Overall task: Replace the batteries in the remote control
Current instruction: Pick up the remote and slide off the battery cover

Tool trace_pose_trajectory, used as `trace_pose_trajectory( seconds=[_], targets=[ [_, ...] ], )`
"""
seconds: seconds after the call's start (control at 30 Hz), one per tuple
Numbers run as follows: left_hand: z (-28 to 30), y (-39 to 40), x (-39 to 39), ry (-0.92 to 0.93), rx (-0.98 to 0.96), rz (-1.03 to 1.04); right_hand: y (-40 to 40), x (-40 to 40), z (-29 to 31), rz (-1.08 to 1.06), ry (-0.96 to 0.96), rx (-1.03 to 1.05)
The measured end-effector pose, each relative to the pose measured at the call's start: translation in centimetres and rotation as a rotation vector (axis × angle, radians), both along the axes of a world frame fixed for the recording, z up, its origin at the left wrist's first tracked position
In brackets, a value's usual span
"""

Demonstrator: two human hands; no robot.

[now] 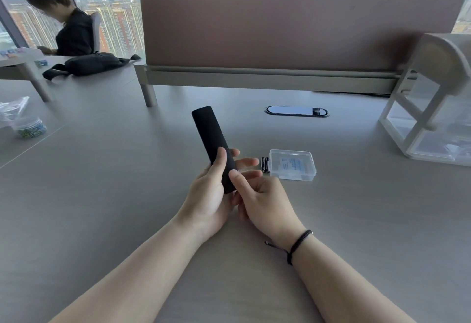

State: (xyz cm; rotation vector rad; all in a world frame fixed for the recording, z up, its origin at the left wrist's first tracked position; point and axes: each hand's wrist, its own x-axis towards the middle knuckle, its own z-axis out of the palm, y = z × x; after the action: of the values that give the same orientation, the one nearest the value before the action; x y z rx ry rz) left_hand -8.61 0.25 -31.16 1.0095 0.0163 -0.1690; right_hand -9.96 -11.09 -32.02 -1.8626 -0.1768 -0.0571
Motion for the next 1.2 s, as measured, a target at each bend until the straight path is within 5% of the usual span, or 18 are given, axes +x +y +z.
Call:
trace_pose_trajectory(
  seconds=[0.3,0.87,1.2],
  targets=[
    [-0.4,-0.4,-0.3,0.036,0.126,-0.102,0.5,0.2,-0.3,0.029,0.052,0.061],
    [0.1,-0.4,-0.4,0.187,-0.087,-0.209,1.2,-0.3,0.2,-0.023,0.04,-0.035],
    [0.1,-0.6,-0.4,0.135,0.058,-0.145,1.1,-0.4,0.4,0.02,0.127,0.085]
  ],
)
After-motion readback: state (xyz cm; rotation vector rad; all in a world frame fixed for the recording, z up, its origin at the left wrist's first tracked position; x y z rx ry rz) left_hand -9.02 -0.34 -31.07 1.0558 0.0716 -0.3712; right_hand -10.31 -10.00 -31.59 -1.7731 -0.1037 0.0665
